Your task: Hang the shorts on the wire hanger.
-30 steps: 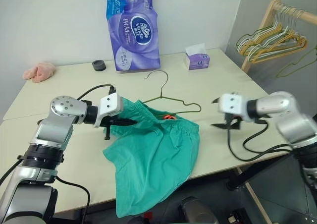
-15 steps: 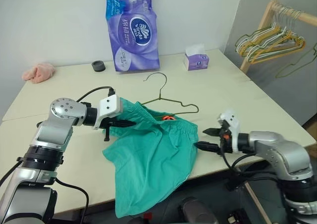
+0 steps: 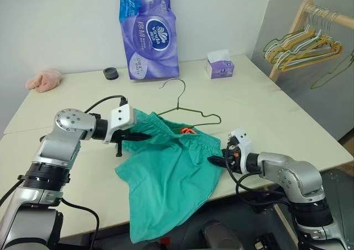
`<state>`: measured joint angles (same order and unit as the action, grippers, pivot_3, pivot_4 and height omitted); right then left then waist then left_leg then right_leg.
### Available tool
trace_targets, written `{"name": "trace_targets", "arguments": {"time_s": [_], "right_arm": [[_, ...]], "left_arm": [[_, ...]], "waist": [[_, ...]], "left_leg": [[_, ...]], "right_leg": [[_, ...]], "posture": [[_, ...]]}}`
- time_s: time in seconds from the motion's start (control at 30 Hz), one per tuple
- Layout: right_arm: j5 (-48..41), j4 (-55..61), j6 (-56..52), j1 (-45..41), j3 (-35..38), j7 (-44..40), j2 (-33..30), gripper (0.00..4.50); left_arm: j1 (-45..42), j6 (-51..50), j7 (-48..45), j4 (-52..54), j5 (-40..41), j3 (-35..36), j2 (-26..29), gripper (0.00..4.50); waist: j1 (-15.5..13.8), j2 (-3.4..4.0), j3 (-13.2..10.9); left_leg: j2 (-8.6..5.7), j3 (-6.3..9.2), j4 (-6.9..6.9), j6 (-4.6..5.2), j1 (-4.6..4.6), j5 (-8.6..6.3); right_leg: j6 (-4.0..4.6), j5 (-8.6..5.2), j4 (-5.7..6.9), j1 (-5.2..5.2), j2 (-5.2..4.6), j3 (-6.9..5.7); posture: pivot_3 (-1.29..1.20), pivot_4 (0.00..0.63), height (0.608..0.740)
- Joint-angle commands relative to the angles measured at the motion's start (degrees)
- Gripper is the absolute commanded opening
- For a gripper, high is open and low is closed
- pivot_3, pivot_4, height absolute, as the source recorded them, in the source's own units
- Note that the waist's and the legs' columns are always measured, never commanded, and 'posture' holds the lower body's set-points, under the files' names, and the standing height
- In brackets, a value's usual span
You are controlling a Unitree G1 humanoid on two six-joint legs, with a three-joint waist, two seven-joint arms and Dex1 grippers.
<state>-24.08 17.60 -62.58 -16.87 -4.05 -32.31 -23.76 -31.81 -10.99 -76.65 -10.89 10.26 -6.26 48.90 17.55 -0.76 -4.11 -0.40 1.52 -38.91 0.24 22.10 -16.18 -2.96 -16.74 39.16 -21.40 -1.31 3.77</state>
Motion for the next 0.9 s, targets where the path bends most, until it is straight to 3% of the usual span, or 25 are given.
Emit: {"name": "trace_targets", "arguments": {"time_s": [0.03, 0.17, 0.47, 0.9], "right_arm": [[0.6, 0.8, 4.6, -0.3, -0.7, -0.8, -1.0, 1.38], [0.4, 0.9, 7.6, 0.2, -1.4, -2.3, -2.1, 0.03], [4.4, -5.0, 16.3, -3.3, -1.3, -3.5, -5.2, 0.03], [6.2, -7.2, 22.2, -4.6, -1.1, -6.5, -9.3, 0.03]], "left_arm": [[-0.4, -0.8, 0.9, 2.6, 1.7, 3.1, 1.2, 0.00], [0.4, -3.4, 0.9, 4.5, 3.5, 4.7, 1.8, 0.00], [4.5, -14.3, -3.4, 13.9, 12.9, 8.6, 6.8, 0.00], [8.6, -8.8, -5.0, 12.6, 8.5, 6.6, 11.2, 0.00]], "waist": [[0.0, 0.00, 0.0], [0.0, 0.00, 0.0], [0.0, 0.01, 0.0], [-0.2, 0.01, 0.0]], "left_leg": [[0.00, 0.00, 0.00, 0.00, 0.00, 0.00], [0.00, 0.00, 0.01, 0.00, 0.00, 0.00], [0.01, -0.01, 0.02, 0.00, -0.01, 0.00], [0.01, -0.04, 0.03, 0.00, -0.03, 0.00]], "right_leg": [[0.00, 0.00, 0.00, 0.00, 0.01, 0.00], [0.00, 0.00, -0.01, 0.00, 0.01, 0.00], [-0.01, 0.00, -0.02, 0.00, 0.03, 0.01], [0.00, -0.01, -0.05, 0.03, 0.04, 0.04]], "posture": [[-0.31, 0.026, 0.740], [-0.31, 0.027, 0.740], [-0.30, 0.028, 0.740], [-0.30, 0.030, 0.740]]}}
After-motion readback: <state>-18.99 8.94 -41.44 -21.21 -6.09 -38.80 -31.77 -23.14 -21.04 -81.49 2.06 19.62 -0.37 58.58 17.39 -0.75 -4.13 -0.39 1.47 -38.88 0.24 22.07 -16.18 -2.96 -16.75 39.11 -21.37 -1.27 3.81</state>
